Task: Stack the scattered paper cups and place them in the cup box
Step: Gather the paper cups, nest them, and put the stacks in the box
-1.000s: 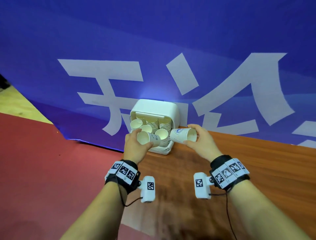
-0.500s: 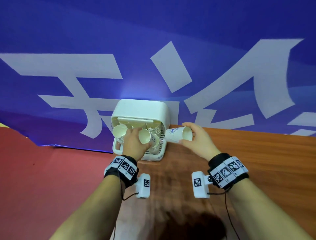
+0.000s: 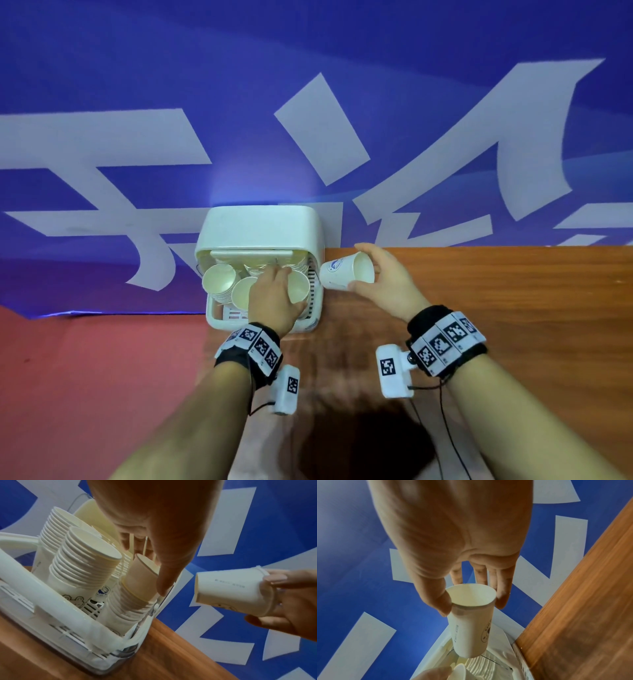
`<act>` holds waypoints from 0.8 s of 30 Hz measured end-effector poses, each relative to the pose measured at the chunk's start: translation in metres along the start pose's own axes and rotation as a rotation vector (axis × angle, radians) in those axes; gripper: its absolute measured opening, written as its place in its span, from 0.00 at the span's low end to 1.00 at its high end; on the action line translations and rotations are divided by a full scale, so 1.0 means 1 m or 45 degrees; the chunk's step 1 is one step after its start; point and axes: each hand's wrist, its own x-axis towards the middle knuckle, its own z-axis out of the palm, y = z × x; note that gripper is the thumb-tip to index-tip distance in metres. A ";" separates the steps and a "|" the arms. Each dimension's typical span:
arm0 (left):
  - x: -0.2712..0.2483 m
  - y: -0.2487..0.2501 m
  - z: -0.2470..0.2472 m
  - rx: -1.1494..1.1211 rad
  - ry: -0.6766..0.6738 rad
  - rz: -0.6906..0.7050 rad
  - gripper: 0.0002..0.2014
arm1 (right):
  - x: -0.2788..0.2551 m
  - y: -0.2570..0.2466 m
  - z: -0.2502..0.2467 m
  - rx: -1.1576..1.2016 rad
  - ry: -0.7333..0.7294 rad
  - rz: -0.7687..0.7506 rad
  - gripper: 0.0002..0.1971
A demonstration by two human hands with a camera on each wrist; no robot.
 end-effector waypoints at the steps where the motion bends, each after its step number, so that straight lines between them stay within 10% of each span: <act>1: 0.002 -0.001 0.003 0.035 -0.011 0.018 0.37 | 0.002 0.001 0.002 0.014 0.005 0.003 0.36; 13: 0.013 -0.013 0.021 0.397 -0.103 0.126 0.31 | 0.000 0.006 0.014 0.051 0.057 0.030 0.34; 24: -0.003 -0.033 -0.012 0.070 0.064 0.159 0.22 | -0.003 -0.028 0.039 -0.118 0.046 -0.058 0.34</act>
